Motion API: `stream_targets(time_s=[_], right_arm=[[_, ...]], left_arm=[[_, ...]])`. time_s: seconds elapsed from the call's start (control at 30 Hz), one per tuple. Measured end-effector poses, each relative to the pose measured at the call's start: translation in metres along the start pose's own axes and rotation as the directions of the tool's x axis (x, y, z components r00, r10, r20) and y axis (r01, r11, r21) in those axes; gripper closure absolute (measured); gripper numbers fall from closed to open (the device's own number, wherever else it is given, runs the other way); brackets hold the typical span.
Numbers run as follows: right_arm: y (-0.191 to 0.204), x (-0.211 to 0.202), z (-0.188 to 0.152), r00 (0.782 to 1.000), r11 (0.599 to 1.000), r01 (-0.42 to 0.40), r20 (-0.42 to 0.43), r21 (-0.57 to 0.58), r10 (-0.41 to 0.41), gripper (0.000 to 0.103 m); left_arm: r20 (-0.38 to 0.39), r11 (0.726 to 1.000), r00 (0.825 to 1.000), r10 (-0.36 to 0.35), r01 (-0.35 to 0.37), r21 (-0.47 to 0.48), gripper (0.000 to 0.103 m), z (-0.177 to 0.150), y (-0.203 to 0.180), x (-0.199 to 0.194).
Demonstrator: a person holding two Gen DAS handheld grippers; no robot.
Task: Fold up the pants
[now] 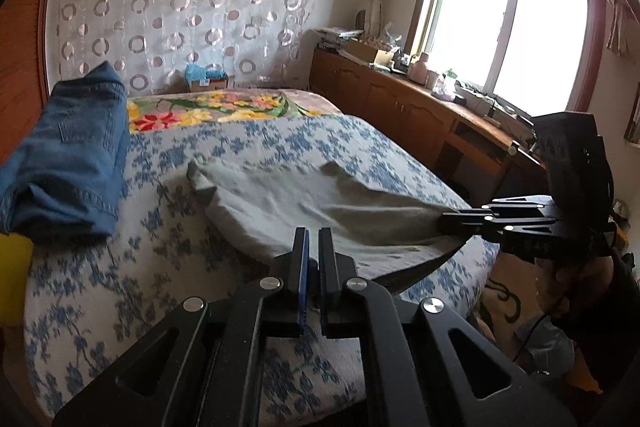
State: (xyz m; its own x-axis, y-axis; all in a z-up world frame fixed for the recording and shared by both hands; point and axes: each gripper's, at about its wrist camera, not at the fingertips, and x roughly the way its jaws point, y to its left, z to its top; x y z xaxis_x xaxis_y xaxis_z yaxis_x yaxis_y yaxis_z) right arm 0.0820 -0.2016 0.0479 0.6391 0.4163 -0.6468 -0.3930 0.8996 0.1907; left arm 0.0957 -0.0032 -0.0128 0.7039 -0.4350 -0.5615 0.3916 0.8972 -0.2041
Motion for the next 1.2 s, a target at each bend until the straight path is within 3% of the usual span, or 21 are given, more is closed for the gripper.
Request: stream_targets(time_s=[0.9, 1.03, 1.2], right_arm=[[0.0, 0.005, -0.038, 1.0, 1.0, 0.008, -0.029, 0.014, -0.008, 0.095], [0.002, 0.017, -0.044, 0.996, 0.998, 0.059, -0.063, 0.016, -0.058, 0.084], [0.001, 0.034, -0.053, 0.992, 0.997, 0.069, -0.11, 0.034, -0.065, 0.081]], left_arm=[[-0.069, 0.998, 0.996, 0.057, -0.056, 0.012, 0.098, -0.036, -0.011, 0.007], [-0.097, 0.998, 0.993, 0.067, -0.067, 0.008, 0.098, -0.045, -0.006, 0.013], [-0.129, 0.997, 0.989, 0.074, -0.076, -0.005, 0.098, -0.059, 0.0, 0.019]])
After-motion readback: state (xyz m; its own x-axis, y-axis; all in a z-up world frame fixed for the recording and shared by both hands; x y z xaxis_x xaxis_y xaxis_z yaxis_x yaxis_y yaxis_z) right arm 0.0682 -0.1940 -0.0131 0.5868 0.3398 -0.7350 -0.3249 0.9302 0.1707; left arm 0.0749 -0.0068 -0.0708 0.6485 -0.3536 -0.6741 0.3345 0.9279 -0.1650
